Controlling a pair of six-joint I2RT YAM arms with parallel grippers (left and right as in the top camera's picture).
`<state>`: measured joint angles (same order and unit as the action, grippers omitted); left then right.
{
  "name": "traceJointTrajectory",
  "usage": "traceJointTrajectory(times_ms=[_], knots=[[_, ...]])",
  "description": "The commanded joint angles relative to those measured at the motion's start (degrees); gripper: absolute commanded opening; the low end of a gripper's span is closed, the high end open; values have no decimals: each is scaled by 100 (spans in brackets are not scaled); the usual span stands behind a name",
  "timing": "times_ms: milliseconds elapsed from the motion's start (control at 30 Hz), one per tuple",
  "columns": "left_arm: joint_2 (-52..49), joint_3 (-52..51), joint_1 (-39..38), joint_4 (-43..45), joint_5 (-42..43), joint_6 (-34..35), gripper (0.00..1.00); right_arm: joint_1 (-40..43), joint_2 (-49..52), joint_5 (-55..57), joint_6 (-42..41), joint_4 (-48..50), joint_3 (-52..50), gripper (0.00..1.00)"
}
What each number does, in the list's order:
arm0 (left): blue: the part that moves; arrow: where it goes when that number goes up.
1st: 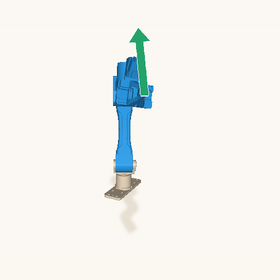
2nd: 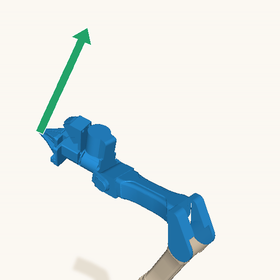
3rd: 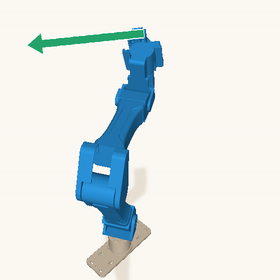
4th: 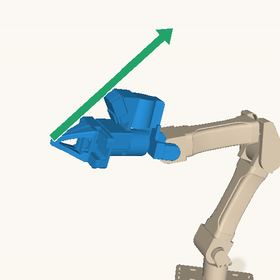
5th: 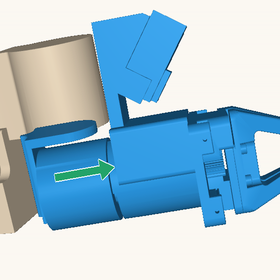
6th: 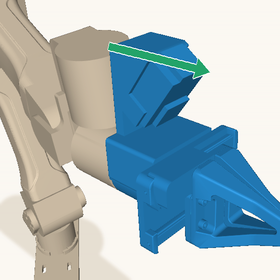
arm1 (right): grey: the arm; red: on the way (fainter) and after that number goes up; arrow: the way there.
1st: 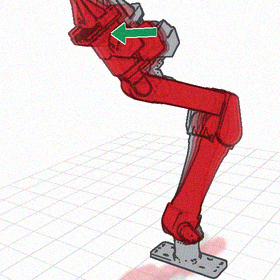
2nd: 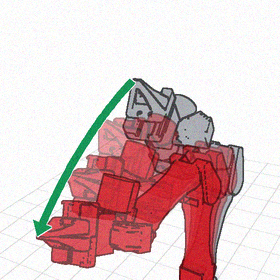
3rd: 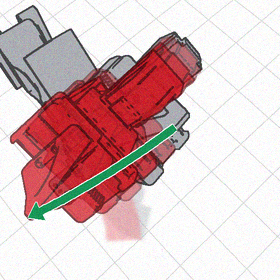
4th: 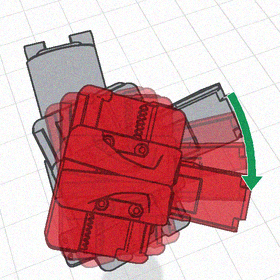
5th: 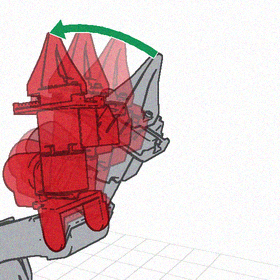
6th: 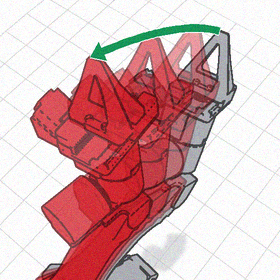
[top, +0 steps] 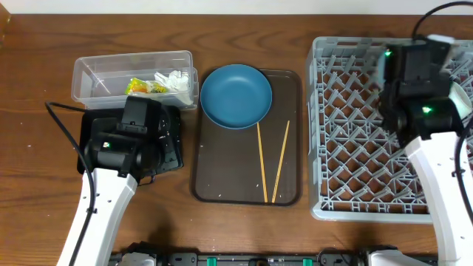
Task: Sort waste into correct bins and load items into the dishwasher rack
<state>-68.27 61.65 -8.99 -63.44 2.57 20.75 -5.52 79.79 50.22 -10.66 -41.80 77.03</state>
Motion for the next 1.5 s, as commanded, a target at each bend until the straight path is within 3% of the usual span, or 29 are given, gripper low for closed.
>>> traceJointTrajectory(times_ms=[0,433,933,1300,1367,1467], knots=[[-33,46,35,-15,-114,-48,66,256,170,1381,219,269,92,1],[-33,46,35,-20,-111,-48,66,841,1725,2157,555,774,92,1],[-33,46,35,-35,-109,-46,67,501,2929,1790,-96,358,85,1],[-33,46,35,-35,-109,-46,66,208,2944,479,-520,-472,85,1],[-33,46,35,-37,-109,-46,67,203,2942,166,-518,-682,85,11],[-33,46,35,-35,-109,-46,66,201,2942,-444,-520,-1029,85,17]])
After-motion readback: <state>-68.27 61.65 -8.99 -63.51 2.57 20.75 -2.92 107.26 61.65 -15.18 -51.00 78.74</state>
